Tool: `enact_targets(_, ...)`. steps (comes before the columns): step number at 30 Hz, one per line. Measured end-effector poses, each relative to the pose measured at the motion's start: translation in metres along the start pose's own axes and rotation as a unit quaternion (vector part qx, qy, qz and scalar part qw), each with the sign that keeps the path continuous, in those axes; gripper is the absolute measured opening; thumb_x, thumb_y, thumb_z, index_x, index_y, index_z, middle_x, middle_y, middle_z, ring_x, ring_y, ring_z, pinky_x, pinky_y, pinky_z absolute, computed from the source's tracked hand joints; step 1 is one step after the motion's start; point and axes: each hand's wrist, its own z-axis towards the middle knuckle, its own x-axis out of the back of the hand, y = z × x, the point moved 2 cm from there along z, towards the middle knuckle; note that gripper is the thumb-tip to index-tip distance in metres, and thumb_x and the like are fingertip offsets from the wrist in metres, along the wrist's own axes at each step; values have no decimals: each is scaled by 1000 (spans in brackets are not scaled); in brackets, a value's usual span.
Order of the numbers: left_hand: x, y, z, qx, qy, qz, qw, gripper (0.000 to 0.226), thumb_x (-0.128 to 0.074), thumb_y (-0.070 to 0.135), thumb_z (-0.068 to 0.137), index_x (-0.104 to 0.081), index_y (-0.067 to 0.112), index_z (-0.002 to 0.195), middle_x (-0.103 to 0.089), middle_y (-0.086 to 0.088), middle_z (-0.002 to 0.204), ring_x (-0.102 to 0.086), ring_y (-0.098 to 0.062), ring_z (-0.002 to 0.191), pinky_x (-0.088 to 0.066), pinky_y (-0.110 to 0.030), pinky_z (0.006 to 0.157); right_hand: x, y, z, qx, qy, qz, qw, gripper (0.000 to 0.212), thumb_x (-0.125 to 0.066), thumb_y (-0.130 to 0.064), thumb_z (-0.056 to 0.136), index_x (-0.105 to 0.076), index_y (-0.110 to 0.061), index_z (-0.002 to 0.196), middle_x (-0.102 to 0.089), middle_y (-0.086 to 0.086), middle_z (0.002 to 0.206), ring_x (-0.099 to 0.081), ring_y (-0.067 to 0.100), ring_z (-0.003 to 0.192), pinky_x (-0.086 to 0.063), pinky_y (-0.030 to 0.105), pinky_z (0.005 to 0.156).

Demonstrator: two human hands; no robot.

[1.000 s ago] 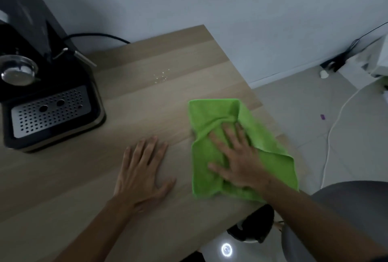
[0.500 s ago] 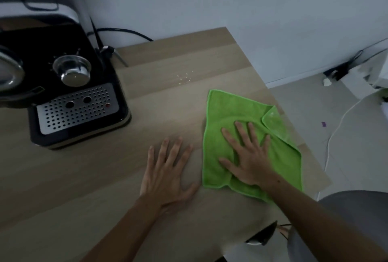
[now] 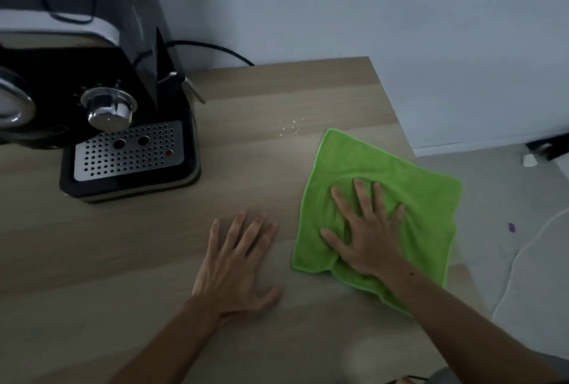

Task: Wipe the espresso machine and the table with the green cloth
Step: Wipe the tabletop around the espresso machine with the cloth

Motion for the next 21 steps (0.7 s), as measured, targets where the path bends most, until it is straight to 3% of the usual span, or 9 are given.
enact_targets(3,1,1,3,11,-2,2,1000,103,-51,77,60,-34,23,146,-30,-4,153,-24,-32,141,-13,-62,107,17,27,52,-64,6,35,997,81,-16,-85,74,-1,-51,146,8,-4,161,9,33,147,-1,76,104)
enact_targets(6,3,2,3,18,-2,0,1000,102,-51,77,60,-34,24,146,-30,-3,154,-23,-31,142,-12,-60,108,24,30,78,-123,-18,41,991,79,-17,-81,79,7,-47,147,16,-2,160,15,33,146,-2,75,105)
enact_targets(12,3,2,6,58,6,-32,998,103,-52,77,60,-31,24,147,-26,-4,155,-17,-29,144,-10,-58,110,1,-25,21,36,11,8,999,83,-17,-80,78,-8,-40,150,-2,8,161,0,43,145,-8,78,99)
enact_targets(15,5,0,10,73,17,-43,996,105,-53,77,60,-31,23,147,-28,-3,154,-19,-30,143,-12,-59,110,5,-39,23,105,1,-7,994,81,-15,-83,77,-6,-44,149,1,5,162,4,40,146,-11,76,100)
enact_targets(18,5,-1,12,71,19,-37,997,106,-52,77,58,-31,24,147,-29,-3,154,-19,-31,143,-12,-60,109,19,-33,70,91,-19,9,996,84,-12,-86,71,7,-51,146,20,-4,159,20,33,144,-13,73,103)
enact_targets(21,5,-1,12,74,20,-33,996,105,-52,78,59,-32,23,146,-26,-4,155,-17,-30,144,-11,-59,109,28,-46,115,31,-28,7,999,83,-7,-85,73,12,-48,145,23,-1,158,21,36,143,-7,74,104)
